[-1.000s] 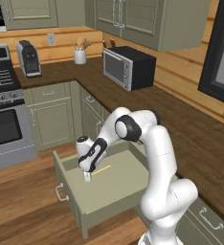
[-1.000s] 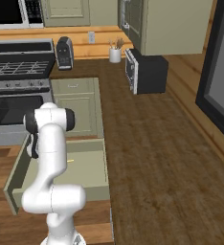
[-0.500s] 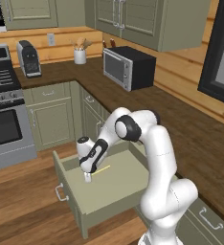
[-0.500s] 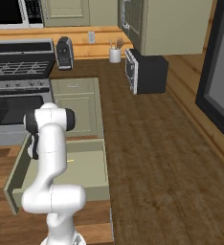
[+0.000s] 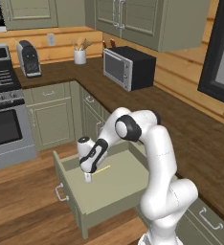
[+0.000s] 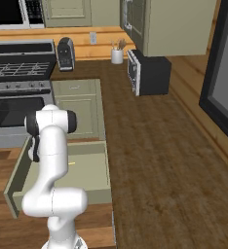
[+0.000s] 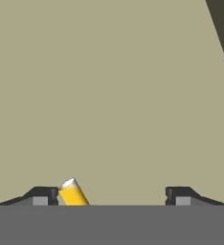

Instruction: Take a straw from the drawer in front and place it inside the glass cup on the dining counter.

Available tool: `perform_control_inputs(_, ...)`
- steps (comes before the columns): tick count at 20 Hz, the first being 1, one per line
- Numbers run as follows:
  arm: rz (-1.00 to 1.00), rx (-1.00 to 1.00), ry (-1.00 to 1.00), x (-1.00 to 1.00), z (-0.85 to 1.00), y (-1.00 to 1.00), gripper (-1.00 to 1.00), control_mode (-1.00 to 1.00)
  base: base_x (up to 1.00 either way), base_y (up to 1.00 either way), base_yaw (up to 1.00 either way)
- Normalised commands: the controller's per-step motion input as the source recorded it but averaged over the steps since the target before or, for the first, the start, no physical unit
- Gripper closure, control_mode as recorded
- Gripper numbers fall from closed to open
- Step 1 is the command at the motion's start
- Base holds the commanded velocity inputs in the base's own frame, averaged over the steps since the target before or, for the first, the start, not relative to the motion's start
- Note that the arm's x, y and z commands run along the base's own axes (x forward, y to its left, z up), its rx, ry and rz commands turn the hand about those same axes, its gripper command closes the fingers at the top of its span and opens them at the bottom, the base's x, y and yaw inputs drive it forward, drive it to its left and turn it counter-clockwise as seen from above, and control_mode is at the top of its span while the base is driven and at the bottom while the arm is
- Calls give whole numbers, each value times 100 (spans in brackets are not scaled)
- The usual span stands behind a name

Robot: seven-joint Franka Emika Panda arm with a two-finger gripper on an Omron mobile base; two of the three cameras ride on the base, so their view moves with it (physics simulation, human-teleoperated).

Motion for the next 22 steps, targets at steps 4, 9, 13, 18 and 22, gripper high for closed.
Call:
perform_control_inputs(4, 0, 3, 0, 0, 0, 0, 100, -100, 0, 0, 0)
perform_control_inputs(9, 0, 2, 0, -1, 0, 0, 100, -100, 0, 0, 0)
perform_control_inputs(13, 0, 3, -2, -15, 17, 0, 100, -100, 0, 0, 0)
perform_control_inputs(18, 0, 8, -15, -68, 91, 0, 100, -100, 0, 0, 0)
perform_control_inputs(22, 0, 13, -13, -79, 100, 0, 100, -100, 0, 0, 0)
